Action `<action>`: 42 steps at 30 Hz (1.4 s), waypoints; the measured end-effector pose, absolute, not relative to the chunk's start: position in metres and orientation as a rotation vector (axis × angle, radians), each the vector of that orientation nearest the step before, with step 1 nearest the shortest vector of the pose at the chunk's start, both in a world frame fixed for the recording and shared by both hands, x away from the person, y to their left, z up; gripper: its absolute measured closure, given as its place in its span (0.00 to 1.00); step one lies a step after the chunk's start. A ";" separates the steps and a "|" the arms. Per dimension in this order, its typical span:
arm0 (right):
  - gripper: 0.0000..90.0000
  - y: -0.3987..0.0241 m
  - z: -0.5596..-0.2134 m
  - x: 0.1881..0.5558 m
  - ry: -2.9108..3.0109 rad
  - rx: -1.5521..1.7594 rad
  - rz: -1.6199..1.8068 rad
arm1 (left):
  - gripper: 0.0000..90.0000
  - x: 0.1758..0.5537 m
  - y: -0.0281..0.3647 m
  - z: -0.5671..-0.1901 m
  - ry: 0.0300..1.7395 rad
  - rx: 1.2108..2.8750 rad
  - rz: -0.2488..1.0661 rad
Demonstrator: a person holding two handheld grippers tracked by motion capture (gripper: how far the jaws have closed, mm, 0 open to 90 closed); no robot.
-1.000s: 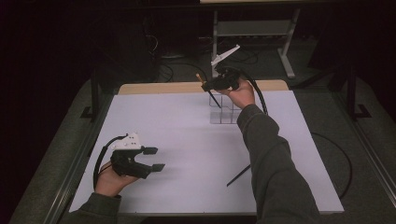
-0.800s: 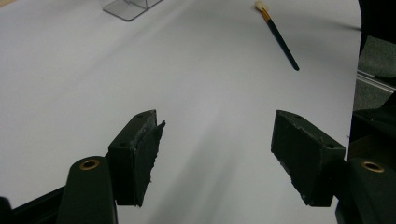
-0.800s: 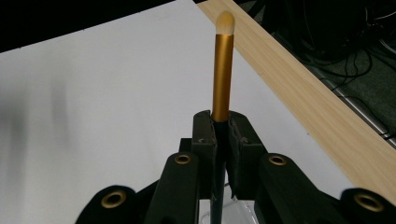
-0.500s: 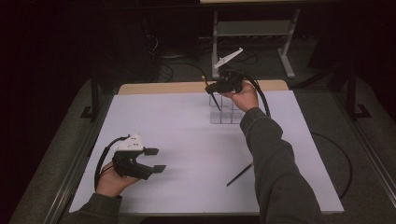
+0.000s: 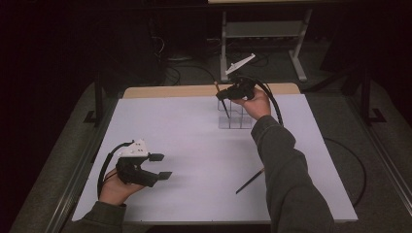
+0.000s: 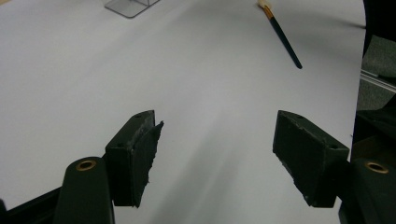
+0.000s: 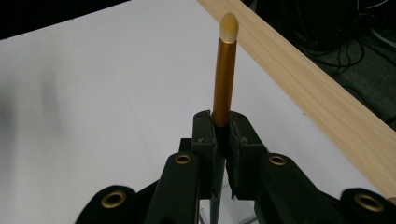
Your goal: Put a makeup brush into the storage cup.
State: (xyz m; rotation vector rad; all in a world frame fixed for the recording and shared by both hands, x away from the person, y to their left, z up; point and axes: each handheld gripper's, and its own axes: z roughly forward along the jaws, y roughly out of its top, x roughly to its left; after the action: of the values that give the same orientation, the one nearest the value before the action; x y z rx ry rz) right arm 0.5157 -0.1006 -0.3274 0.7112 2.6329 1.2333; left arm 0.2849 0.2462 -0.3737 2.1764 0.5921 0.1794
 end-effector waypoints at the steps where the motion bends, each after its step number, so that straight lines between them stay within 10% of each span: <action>1: 0.91 -0.101 -0.327 0.514 2.637 0.732 1.228 | 0.33 0.285 0.246 -0.374 0.593 2.178 0.178; 42: 0.69 -0.133 -0.333 0.488 2.614 0.889 1.279 | 0.32 0.286 0.237 -0.381 0.604 2.208 0.164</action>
State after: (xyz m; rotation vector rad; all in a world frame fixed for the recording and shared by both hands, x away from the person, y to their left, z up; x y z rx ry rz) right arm 0.4884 -0.1333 -0.3334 0.8888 2.6135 1.2788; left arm 0.2855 0.2374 -0.3807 2.2077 0.6036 0.1641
